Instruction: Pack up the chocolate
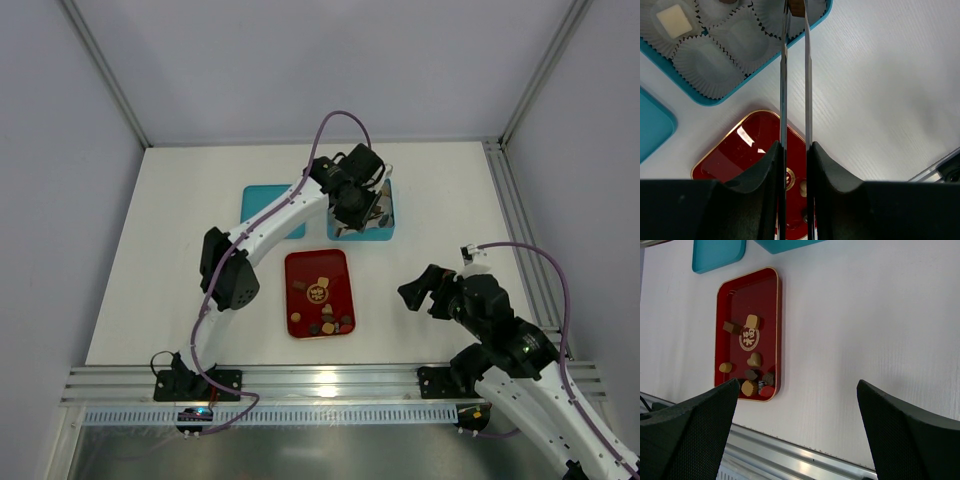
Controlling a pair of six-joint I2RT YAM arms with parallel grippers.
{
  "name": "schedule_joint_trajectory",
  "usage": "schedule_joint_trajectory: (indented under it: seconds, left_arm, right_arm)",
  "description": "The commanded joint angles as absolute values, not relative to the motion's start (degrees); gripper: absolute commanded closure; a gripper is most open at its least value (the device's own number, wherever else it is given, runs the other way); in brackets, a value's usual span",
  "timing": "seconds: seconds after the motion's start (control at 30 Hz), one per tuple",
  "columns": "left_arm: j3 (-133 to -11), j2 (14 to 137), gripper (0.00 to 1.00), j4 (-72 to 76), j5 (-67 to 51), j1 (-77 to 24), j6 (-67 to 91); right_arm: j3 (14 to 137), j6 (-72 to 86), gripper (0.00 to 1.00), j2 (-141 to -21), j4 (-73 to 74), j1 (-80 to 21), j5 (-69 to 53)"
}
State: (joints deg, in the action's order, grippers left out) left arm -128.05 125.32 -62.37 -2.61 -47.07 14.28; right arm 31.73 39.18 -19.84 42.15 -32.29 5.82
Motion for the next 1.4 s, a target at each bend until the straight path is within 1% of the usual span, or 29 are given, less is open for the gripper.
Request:
schedule_joint_trajectory:
  seconds: [0.0, 0.23, 0.63, 1.03, 1.37]
  left_arm:
    - [-128.23, 125.42, 0.79, -60.64, -2.02, -46.67, 13.01]
    - [-127.79, 125.51, 0.78, -61.35, -1.49, -46.67, 12.57]
    - [-127.71, 125.24, 0.73, -61.70, -0.97, -46.58, 11.78]
    - [-127.97, 125.42, 0.68, -62.23, -2.02, -46.58, 10.81]
    - [-128.06, 125.25, 0.66, -62.49, -2.64, -46.58, 10.37]
  right_arm:
    - [34.36, 38.76, 0.00, -19.34, 41.66, -32.52, 6.94]
    - [34.45, 38.85, 0.00, -19.25, 42.01, -32.52, 7.12]
    - [34.45, 39.02, 0.00, -19.07, 42.01, -32.52, 7.12]
    - [34.54, 38.85, 0.00, -18.98, 42.27, -32.52, 7.12]
    - [34.54, 38.94, 0.00, -18.99, 42.10, -32.52, 7.21]
